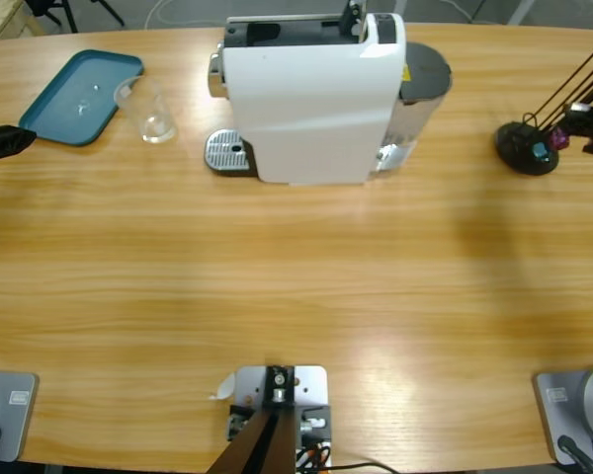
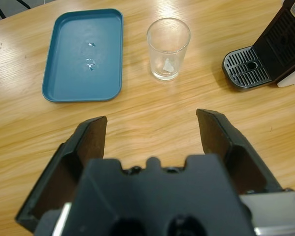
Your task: Pour coffee
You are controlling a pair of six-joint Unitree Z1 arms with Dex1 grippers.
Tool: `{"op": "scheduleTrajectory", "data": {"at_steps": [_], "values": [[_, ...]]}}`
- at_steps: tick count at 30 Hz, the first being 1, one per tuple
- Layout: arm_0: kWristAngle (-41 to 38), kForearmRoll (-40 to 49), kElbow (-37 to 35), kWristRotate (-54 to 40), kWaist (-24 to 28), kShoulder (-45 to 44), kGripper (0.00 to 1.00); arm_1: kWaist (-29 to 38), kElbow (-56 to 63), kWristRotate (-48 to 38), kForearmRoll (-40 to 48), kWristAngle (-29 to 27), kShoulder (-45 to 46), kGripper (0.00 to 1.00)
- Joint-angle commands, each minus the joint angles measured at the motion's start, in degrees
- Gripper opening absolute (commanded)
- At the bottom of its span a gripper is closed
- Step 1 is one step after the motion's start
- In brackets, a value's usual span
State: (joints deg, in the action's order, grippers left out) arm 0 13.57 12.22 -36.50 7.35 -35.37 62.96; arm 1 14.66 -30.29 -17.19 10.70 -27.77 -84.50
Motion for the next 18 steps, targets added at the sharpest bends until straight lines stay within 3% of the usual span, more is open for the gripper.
{"op": "scheduleTrajectory", "data": {"at_steps": [1, 3, 4, 5, 10, 18], "values": [[0.67, -0.62, 1.17, 0.65, -0.05, 1.79, 0.78, -1.21, -2.0, 1.49, -6.34, -2.32, 3.47, 0.272], [0.67, -0.62, 1.17, 0.65, -0.05, 1.74, 0.78, -1.21, -1.88, 0.57, -6.68, -1.88, 3.91, 0.574], [0.67, -0.62, 1.17, 0.65, -0.05, 1.72, 0.78, -1.09, -1.44, -0.27, -6.6, -1.72, 4.61, 0.67], [0.65, -0.62, 1.17, 0.65, -0.05, 1.72, 0.78, -0.85, -0.05, -0.99, -6.39, -1.49, 5.31, 0.7], [0.35, -0.62, 1.11, 0.56, -0.05, 2.0, 0.78, 0.53, 7.88, -3.38, -1.75, -1.44, 8.49, 0.701], [0.23, -0.62, 0.99, 0.47, -0.05, 2.08, 0.78, 2.62, 8.85, -3.13, 2.76, -1.3, 5.94, 0.701]]}}
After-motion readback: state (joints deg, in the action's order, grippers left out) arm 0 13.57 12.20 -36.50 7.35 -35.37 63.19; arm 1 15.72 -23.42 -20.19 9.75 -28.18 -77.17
